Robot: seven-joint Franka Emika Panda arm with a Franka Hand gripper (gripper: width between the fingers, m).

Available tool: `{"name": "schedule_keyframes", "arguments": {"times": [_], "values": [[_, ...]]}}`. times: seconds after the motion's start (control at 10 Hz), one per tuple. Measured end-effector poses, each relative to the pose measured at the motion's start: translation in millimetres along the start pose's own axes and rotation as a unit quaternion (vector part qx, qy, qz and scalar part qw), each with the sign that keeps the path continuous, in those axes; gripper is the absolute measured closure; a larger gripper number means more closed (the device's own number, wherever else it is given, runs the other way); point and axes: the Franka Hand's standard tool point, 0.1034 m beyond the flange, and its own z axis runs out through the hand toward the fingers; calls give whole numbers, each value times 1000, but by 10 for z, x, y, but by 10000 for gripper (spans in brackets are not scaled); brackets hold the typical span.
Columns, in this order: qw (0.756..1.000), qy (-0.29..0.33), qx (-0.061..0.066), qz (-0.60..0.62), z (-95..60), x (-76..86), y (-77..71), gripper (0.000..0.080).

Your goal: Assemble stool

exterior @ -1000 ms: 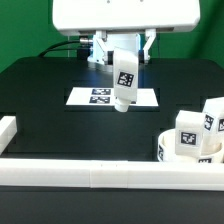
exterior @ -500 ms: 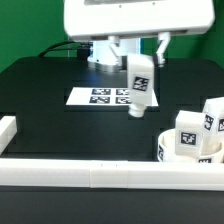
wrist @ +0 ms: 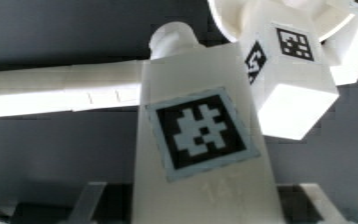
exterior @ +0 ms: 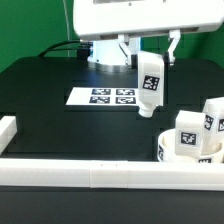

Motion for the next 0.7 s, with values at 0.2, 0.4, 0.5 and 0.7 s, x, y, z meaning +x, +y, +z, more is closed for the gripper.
{"name": "schedule_keyframes", "arguments": {"times": [0.2,0.4,0.5,0.7], "values": [[1000,-2,6,-3,36,-15,-118,471],[1000,-3,6,-4,50,-26,-121,471],[1000,-6,8,-3,43,-31,-144,471],[1000,-8,7,-4,54,-43,-139,471]]}}
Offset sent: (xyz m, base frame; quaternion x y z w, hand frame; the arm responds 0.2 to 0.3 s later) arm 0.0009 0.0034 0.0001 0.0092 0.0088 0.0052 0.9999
